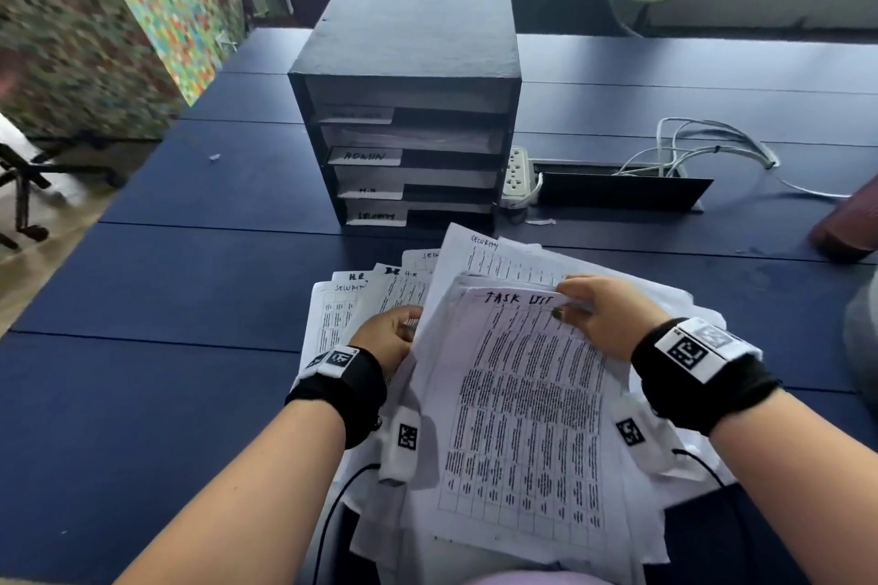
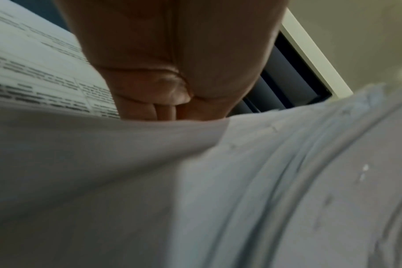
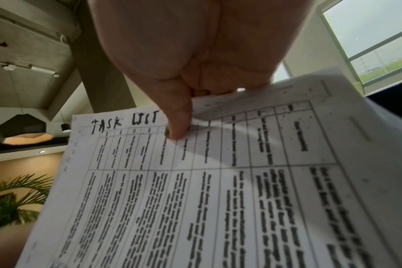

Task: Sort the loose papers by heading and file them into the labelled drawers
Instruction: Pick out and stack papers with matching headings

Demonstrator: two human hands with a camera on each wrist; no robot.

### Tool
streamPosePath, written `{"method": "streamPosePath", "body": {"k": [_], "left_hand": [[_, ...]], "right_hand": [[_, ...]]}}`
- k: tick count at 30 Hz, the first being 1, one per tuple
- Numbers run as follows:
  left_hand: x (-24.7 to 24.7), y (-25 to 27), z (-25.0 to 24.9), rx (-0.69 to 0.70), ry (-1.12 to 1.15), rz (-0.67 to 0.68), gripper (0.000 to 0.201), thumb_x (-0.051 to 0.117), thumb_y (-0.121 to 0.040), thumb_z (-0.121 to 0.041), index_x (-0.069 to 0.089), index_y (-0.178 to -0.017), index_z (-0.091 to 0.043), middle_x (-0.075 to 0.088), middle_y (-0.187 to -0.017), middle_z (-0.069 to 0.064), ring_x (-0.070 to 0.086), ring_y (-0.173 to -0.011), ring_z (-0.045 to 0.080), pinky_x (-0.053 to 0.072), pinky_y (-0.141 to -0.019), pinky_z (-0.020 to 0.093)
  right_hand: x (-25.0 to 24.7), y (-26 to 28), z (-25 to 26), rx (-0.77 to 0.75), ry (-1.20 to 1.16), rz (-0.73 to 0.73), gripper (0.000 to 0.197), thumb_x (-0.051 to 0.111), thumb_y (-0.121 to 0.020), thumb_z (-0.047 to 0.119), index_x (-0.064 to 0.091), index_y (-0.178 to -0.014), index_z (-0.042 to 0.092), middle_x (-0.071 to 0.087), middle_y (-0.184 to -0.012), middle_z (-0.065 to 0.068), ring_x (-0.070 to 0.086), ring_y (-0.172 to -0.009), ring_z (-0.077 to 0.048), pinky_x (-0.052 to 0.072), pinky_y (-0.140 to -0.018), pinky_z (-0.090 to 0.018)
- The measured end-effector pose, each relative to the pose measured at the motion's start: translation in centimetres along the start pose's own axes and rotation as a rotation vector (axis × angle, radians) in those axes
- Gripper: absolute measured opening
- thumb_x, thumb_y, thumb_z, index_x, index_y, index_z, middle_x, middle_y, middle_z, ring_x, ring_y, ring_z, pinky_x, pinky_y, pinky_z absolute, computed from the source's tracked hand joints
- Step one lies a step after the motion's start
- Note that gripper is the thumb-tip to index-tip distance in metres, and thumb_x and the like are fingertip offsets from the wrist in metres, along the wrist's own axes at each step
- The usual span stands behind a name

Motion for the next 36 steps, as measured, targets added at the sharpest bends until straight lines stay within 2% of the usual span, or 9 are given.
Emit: {"method": "streamPosePath", "body": {"k": [6, 11, 13, 16, 20, 23, 25, 28, 36], "left_hand": [[0.8, 0.6, 1.8, 0.009, -0.359, 0.044, 0.029, 0.045, -0.079, 0.002, 0.067, -0.083, -0.016, 0.072, -0.09, -0.002, 0.065, -0.088, 0.014, 0.053, -0.08, 0.028], [1.7, 1.3, 1.2, 0.037, -0.43, 0.19, 0.038, 0.049, -0.086, -0.001, 0.069, -0.106, -0.026, 0.07, -0.106, -0.006, 0.063, -0.1, 0.012, 0.045, -0.085, 0.021], [1.7, 1.4, 0.9, 0.067, -0.489, 0.207, 0.037, 0.049, -0.089, -0.006, 0.066, -0.114, -0.028, 0.068, -0.114, -0.006, 0.062, -0.104, 0.014, 0.041, -0.085, 0.019], [1.6, 1.5, 0.9, 0.059, -0.538, 0.227, 0.038, 0.049, -0.09, -0.012, 0.062, -0.12, -0.032, 0.067, -0.117, -0.007, 0.061, -0.107, 0.014, 0.042, -0.089, 0.02], [0.9, 1.1, 0.5, 0.063, -0.572, 0.283, 0.038, 0.057, -0.083, -0.008, 0.066, -0.114, -0.028, 0.065, -0.113, -0.006, 0.059, -0.108, 0.016, 0.046, -0.094, 0.027], [-0.8, 0.4, 0.7, 0.02, -0.426, 0.162, 0.044, 0.058, -0.077, 0.0, 0.067, -0.107, -0.031, 0.052, -0.115, -0.006, 0.054, -0.102, 0.014, 0.048, -0.084, 0.028], [-2.5, -0.6, 1.1, -0.039, -0.414, -0.099, 0.045, 0.058, -0.077, -0.005, 0.065, -0.11, -0.034, 0.057, -0.108, 0.0, 0.056, -0.087, 0.016, 0.053, -0.075, 0.03], [-4.6, -1.1, 2.4, -0.187, -0.462, -0.397, 0.036, 0.059, -0.085, -0.025, 0.06, -0.122, -0.024, 0.064, -0.112, 0.008, 0.058, -0.105, 0.028, 0.047, -0.093, 0.034], [-3.9, -0.4, 3.2, -0.156, -0.072, -0.292, 0.044, 0.075, -0.078, -0.022, 0.056, -0.118, -0.016, 0.063, -0.098, 0.002, 0.062, -0.085, 0.02, 0.049, -0.079, 0.03]], "right_hand": [[-1.1, -1.6, -1.5, 0.041, 0.04, -0.035, 0.032, 0.057, -0.09, 0.022, 0.06, -0.118, 0.007, 0.063, -0.119, -0.01, 0.057, -0.109, -0.027, 0.045, -0.095, -0.034], [0.4, -2.1, -1.7, -0.091, 0.064, -0.031, 0.019, 0.06, -0.088, 0.019, 0.067, -0.097, 0.005, 0.059, -0.114, -0.004, 0.057, -0.105, -0.028, 0.044, -0.091, -0.031], [1.0, -2.2, -1.8, -0.142, 0.074, -0.031, 0.015, 0.063, -0.085, 0.018, 0.068, -0.088, 0.005, 0.05, -0.131, -0.002, 0.049, -0.117, -0.025, 0.038, -0.1, -0.032], [1.9, -2.3, -2.4, -0.117, 0.029, 0.047, 0.016, 0.062, -0.087, 0.02, 0.069, -0.094, 0.008, 0.039, -0.144, 0.007, 0.051, -0.115, -0.017, 0.035, -0.105, -0.029], [2.4, -2.3, -3.0, -0.08, -0.023, 0.049, 0.026, 0.06, -0.087, 0.023, 0.066, -0.109, 0.011, 0.052, -0.123, 0.007, 0.056, -0.101, -0.016, 0.038, -0.093, -0.022], [2.6, -2.1, -3.1, -0.084, -0.003, 0.004, 0.023, 0.062, -0.087, 0.023, 0.068, -0.105, 0.011, 0.053, -0.115, 0.005, 0.055, -0.097, -0.017, 0.034, -0.086, -0.019], [3.2, -2.0, -3.0, -0.106, -0.005, -0.005, 0.023, 0.062, -0.087, 0.024, 0.068, -0.105, 0.012, 0.053, -0.118, 0.006, 0.053, -0.096, -0.013, 0.034, -0.088, -0.018], [4.1, -1.9, -3.0, -0.133, -0.009, -0.022, 0.022, 0.061, -0.087, 0.026, 0.068, -0.104, 0.013, 0.052, -0.122, 0.006, 0.05, -0.097, -0.01, 0.038, -0.094, -0.02], [4.6, -1.7, -3.2, -0.129, 0.021, -0.052, 0.02, 0.059, -0.088, 0.024, 0.068, -0.101, 0.012, 0.052, -0.127, 0.002, 0.049, -0.112, -0.019, 0.041, -0.098, -0.032]]}}
Point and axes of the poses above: each hand's wrist, its own y-axis away from the middle knuckle, its own x-axis out of the palm, z = x × y, the point moved 2 cm from there along -y, towards the middle knuckle
